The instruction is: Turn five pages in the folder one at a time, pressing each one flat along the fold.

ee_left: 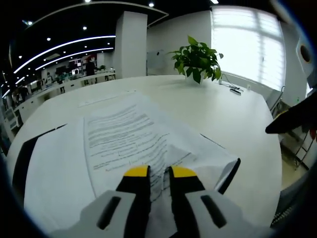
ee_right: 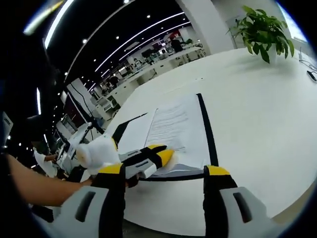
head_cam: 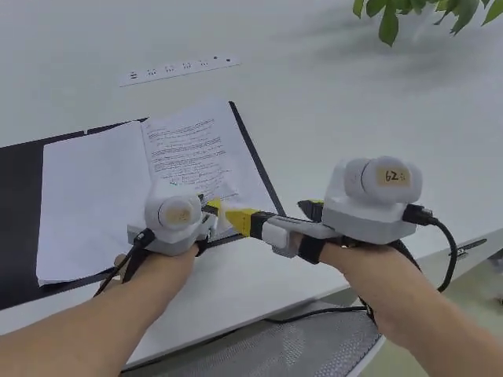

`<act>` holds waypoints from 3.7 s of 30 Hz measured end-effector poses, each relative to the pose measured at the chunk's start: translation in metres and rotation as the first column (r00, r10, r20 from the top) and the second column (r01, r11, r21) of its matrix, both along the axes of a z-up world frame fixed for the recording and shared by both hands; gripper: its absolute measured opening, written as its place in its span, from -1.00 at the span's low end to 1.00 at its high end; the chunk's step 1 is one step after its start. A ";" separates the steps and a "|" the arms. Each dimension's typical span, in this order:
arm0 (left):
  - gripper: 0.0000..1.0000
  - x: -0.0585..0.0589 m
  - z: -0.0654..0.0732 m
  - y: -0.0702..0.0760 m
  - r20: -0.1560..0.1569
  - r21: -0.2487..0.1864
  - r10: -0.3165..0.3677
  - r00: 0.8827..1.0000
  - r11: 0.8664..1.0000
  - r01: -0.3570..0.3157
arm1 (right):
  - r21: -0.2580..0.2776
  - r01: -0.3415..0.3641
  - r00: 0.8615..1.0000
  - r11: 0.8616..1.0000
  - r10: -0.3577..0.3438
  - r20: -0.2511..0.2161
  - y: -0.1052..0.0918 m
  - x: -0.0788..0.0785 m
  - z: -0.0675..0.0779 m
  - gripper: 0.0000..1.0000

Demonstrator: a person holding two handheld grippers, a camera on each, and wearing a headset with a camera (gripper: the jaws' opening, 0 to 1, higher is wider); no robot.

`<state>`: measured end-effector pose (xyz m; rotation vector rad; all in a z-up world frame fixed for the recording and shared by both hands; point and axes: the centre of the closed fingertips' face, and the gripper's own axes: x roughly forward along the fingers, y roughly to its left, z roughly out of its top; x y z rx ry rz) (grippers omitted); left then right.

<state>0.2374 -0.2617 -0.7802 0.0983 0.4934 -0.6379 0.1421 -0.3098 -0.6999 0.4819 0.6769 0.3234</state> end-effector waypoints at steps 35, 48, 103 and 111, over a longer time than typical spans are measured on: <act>-0.72 0.002 -0.002 -0.006 -0.012 -0.021 0.009 1.000 1.000 -0.010 | 0.250 0.390 0.911 0.886 -0.332 -0.245 -0.017 0.044 -0.076 -1.00; -0.64 -0.003 0.010 0.007 -0.157 -0.086 0.017 0.987 0.996 -0.030 | 0.307 0.398 0.916 0.865 -0.360 -0.176 -0.015 0.043 -0.047 -1.00; -0.40 -0.037 0.135 0.257 0.155 -0.154 0.212 0.965 0.970 -0.188 | 0.154 -0.005 0.998 0.988 -0.004 0.062 0.226 0.047 0.027 -1.00; -0.41 -0.041 0.125 0.274 0.134 -0.159 0.233 0.963 0.964 -0.211 | 0.078 -0.059 0.998 0.995 0.058 0.024 0.252 0.048 -0.002 -1.00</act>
